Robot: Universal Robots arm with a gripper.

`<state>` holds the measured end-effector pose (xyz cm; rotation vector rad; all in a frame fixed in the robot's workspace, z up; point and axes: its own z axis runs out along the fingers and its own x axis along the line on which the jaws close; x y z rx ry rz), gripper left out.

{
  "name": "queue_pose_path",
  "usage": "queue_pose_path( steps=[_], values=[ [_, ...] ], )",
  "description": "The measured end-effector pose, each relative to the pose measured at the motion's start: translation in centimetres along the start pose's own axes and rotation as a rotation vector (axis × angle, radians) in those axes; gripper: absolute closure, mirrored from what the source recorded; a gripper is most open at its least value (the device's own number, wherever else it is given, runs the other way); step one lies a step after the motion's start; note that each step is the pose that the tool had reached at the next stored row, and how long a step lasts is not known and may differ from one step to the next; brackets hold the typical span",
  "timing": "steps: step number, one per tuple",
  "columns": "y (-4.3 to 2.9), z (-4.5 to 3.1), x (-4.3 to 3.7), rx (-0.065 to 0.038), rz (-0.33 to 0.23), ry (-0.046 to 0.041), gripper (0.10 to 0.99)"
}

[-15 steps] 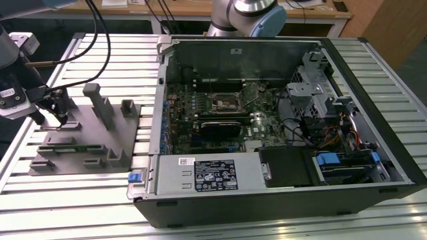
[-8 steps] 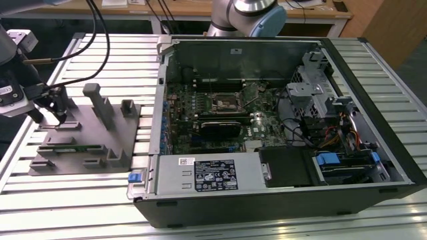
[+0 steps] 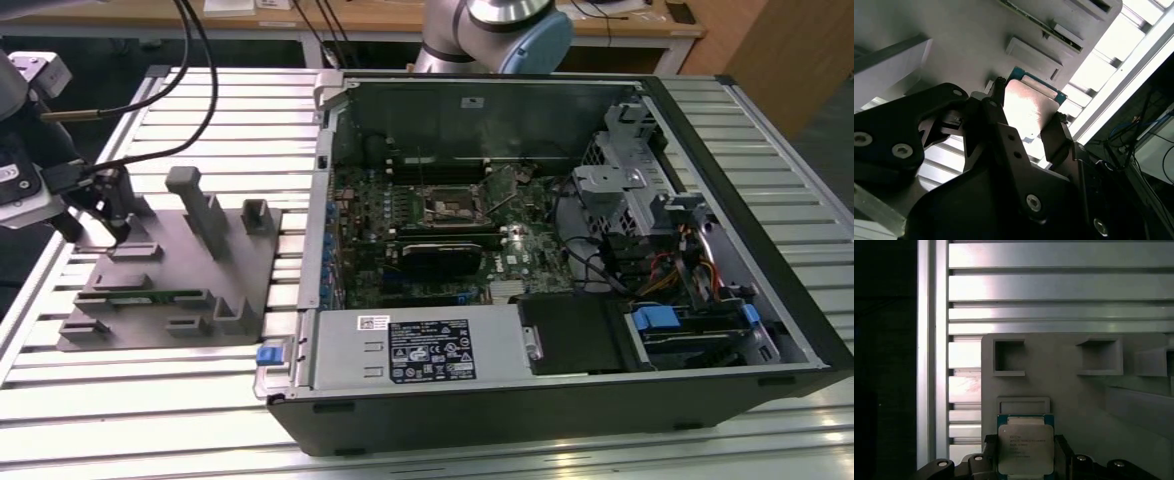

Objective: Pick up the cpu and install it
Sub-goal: 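Pick up the cpu and move it towards the insertion slot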

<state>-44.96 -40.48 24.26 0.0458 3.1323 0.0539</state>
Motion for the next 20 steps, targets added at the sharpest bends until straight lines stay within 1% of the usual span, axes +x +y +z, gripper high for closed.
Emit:
queue_pose_path(
  steps=[20],
  values=[
    [0.17, -2.14, -0.01, 0.000, 0.000, 0.0000, 0.545]
  ],
)
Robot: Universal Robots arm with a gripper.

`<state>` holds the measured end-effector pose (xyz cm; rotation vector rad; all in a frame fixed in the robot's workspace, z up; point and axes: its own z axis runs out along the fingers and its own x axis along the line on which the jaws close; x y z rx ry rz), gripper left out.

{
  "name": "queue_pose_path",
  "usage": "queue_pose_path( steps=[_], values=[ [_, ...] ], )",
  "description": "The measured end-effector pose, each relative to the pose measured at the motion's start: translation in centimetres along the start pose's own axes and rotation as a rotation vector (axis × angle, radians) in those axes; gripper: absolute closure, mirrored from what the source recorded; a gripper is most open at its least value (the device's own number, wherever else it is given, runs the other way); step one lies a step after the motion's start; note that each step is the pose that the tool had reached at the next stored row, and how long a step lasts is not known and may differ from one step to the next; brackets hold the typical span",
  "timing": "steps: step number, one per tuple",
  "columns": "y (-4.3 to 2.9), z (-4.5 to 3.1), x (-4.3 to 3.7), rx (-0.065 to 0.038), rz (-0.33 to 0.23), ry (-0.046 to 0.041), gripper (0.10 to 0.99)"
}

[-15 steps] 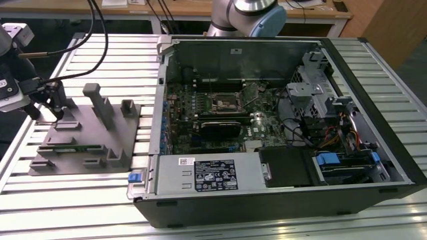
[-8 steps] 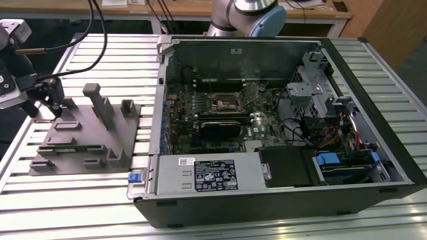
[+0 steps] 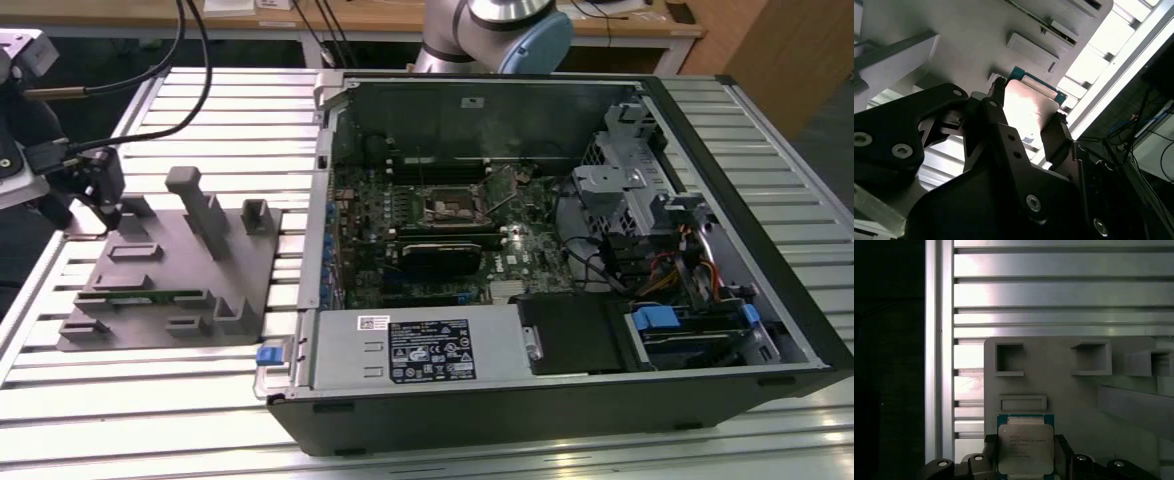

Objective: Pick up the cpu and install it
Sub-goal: 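Pick up the cpu and move it towards the insertion slot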

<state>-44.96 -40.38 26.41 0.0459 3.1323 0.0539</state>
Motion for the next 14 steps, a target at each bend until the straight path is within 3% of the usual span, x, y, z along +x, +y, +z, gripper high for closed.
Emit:
queue_pose_path(
  steps=[14],
  values=[
    [0.14, -1.65, -0.01, 0.000, 0.000, 0.0000, 0.545]
  ],
)
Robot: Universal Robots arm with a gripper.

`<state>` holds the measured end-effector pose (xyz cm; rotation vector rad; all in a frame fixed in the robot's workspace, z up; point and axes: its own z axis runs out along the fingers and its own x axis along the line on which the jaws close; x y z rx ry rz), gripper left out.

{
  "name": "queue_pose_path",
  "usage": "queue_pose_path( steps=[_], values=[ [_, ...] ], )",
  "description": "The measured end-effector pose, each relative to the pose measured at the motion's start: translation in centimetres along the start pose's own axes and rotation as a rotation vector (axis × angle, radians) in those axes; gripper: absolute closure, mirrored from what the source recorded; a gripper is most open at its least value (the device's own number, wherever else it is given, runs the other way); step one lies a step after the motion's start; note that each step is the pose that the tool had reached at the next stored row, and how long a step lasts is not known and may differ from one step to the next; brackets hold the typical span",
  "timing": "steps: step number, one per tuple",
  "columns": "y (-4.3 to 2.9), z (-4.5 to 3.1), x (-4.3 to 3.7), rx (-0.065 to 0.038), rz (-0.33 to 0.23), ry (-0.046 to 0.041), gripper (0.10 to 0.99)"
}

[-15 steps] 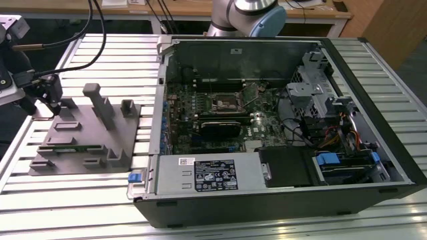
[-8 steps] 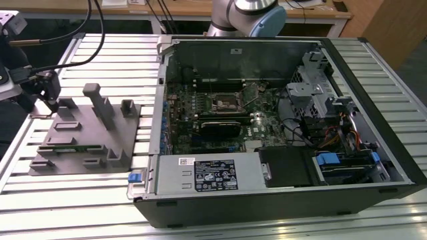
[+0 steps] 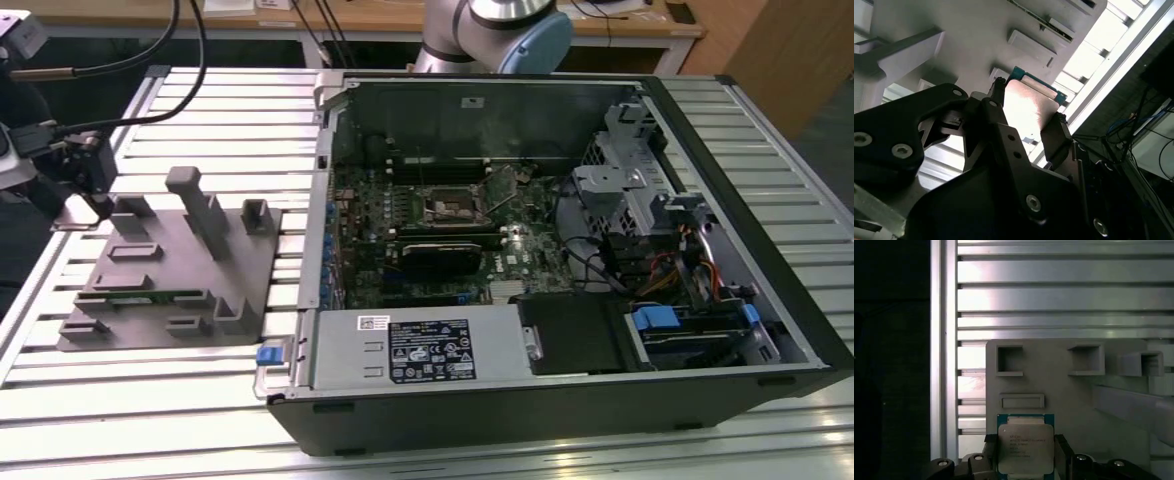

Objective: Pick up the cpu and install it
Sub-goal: 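Pick up the cpu and move it towards the insertion slot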

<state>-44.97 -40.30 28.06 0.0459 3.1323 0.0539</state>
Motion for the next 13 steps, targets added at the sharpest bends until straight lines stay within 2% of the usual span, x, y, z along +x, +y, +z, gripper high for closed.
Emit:
queue_pose_path(
  steps=[13],
  values=[
    [0.12, -1.88, -0.01, 0.000, 0.000, 0.0000, 0.545]
  ],
)
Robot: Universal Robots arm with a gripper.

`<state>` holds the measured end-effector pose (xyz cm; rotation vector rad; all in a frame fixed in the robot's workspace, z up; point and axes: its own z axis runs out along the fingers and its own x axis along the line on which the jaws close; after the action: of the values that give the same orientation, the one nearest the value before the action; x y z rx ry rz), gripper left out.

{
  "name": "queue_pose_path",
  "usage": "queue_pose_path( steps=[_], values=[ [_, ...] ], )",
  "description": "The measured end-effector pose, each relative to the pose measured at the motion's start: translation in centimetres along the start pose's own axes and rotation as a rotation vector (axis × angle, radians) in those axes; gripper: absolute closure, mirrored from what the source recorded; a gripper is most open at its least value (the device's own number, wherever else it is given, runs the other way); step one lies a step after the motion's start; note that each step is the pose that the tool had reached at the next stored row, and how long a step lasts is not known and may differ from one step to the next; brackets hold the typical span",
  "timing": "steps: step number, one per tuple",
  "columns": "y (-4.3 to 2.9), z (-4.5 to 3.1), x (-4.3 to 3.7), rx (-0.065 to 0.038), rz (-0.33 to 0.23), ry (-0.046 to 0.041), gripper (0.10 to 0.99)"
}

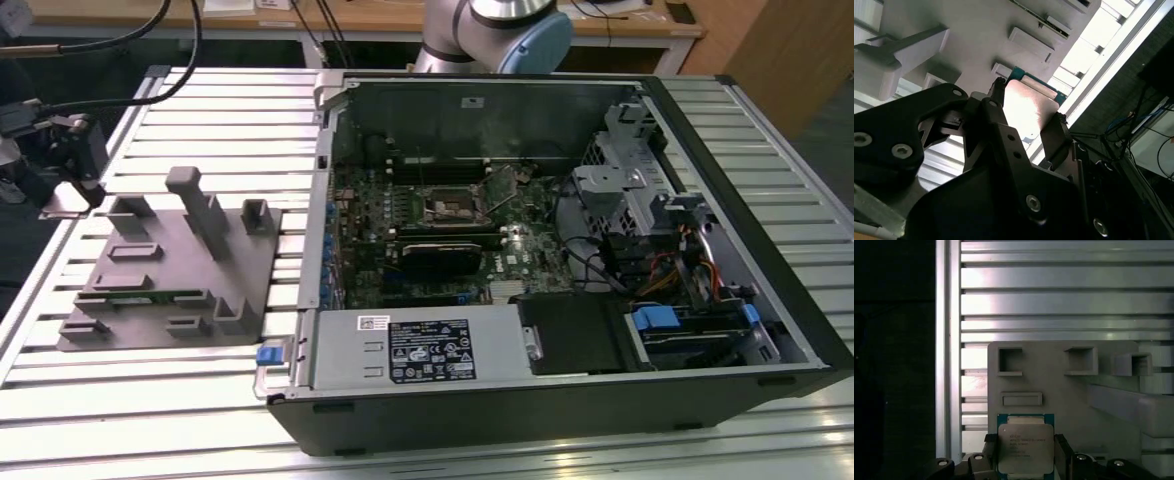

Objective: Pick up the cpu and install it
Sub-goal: 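Pick up the cpu and move it towards the insertion slot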

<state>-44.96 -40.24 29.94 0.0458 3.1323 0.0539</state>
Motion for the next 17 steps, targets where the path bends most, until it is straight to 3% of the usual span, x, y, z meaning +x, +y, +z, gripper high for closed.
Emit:
queue_pose_path(
  steps=[17],
  values=[
    [0.25, -3.28, -0.02, 0.000, 0.000, 0.0000, 0.545]
  ],
)
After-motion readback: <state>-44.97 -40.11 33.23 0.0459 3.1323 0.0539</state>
